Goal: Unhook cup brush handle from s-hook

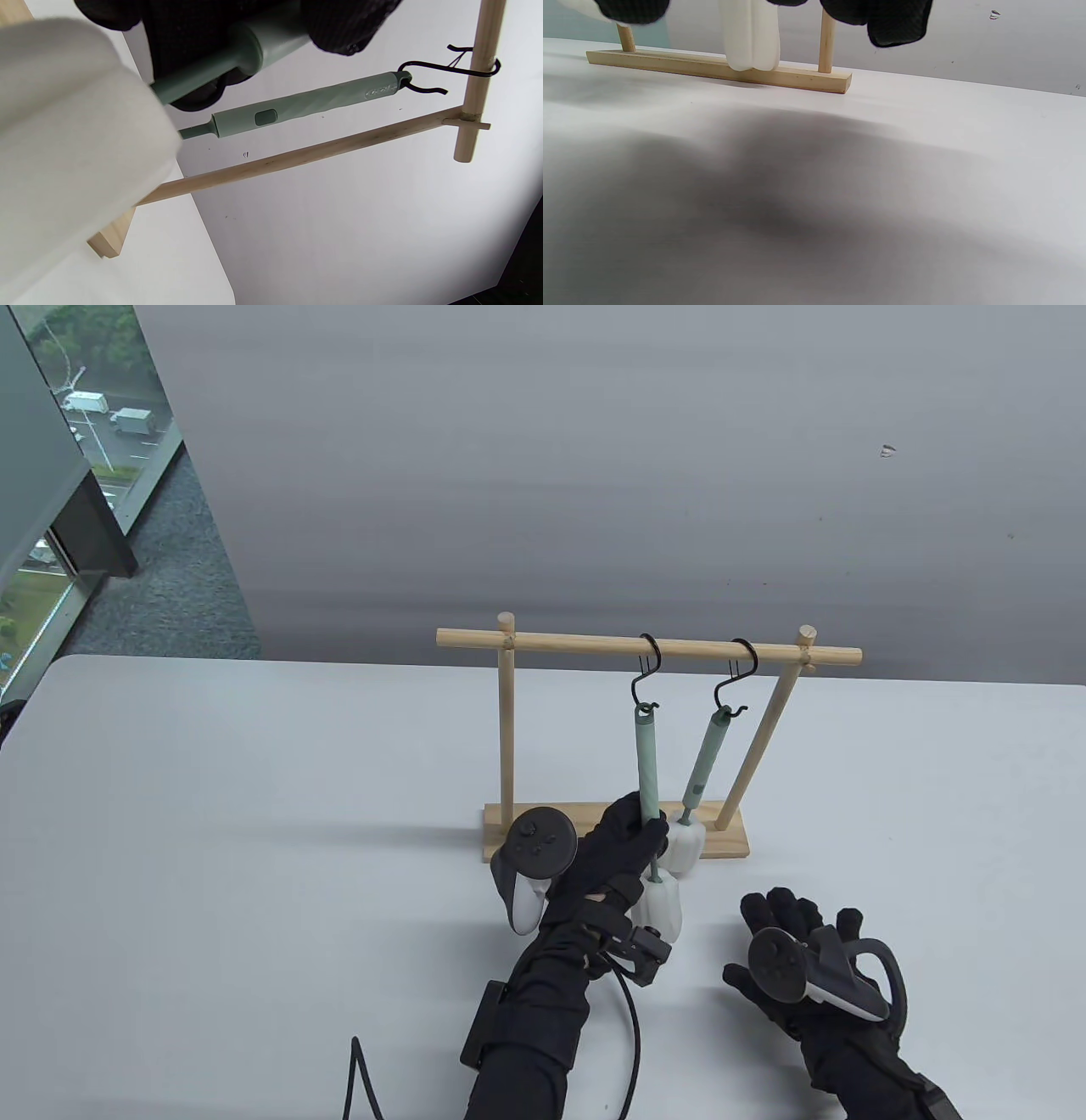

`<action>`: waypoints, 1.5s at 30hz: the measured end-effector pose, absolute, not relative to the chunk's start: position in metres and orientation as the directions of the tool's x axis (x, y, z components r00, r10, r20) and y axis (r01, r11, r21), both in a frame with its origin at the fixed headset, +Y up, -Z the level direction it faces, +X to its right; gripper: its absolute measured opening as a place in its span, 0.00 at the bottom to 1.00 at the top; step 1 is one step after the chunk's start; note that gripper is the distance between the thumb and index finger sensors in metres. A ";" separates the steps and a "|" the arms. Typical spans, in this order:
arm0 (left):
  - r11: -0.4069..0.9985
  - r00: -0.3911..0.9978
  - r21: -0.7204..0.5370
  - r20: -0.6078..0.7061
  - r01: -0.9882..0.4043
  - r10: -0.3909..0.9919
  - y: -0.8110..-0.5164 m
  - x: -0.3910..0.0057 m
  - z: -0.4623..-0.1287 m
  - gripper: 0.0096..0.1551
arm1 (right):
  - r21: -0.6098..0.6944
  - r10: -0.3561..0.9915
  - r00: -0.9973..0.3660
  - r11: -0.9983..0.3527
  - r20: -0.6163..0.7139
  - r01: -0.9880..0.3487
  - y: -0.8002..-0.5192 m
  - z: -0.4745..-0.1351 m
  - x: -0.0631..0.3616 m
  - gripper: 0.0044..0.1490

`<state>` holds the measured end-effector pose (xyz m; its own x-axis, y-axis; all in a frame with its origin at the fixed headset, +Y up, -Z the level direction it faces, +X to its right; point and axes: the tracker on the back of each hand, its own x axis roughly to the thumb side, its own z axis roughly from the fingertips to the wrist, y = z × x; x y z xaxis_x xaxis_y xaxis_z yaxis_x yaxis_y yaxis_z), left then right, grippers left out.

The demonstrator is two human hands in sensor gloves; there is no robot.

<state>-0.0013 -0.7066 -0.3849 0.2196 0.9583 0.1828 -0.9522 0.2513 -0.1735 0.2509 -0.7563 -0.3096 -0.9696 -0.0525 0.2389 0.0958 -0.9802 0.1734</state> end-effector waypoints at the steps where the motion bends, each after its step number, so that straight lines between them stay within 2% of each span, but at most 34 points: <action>1: 0.252 0.219 -0.183 0.181 -0.950 0.959 -0.705 0.000 -0.384 0.34 | 0.174 -0.052 -0.970 -0.980 0.236 0.095 -0.756 -0.310 0.251 0.55; 12: 0.225 0.181 -0.224 0.202 -0.948 0.963 -0.690 0.003 -0.378 0.33 | 0.180 -0.050 -0.974 -0.979 0.222 0.092 -0.755 -0.310 0.253 0.55; 28: 0.273 0.221 -0.170 0.275 -0.947 0.936 -0.684 -0.014 -0.365 0.33 | 0.191 -0.049 -0.973 -0.977 0.227 0.094 -0.755 -0.310 0.253 0.55; 34: 0.463 0.415 -0.052 0.364 -0.885 0.834 -0.686 -0.038 -0.342 0.32 | 0.189 -0.052 -0.972 -0.977 0.229 0.097 -0.755 -0.310 0.253 0.55; 36: 0.625 0.607 0.072 0.352 -0.777 0.713 -0.684 -0.051 -0.330 0.32 | 0.189 -0.055 -0.972 -0.977 0.228 0.100 -0.755 -0.310 0.252 0.55; 39: 0.771 0.775 0.183 0.340 -0.610 0.532 -0.684 -0.065 -0.318 0.32 | 0.191 -0.061 -0.973 -0.976 0.223 0.105 -0.755 -0.309 0.252 0.55; 45: 0.853 0.890 0.275 0.244 -0.444 0.384 -0.700 -0.095 -0.306 0.32 | 0.186 -0.075 -0.972 -0.975 0.221 0.117 -0.755 -0.308 0.250 0.55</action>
<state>-0.0948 -0.6998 -0.3059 0.8903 0.3844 0.2440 -0.4437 0.8528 0.2755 0.2498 -0.7545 -0.3076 -0.9723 -0.0746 0.2213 0.1173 -0.9754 0.1865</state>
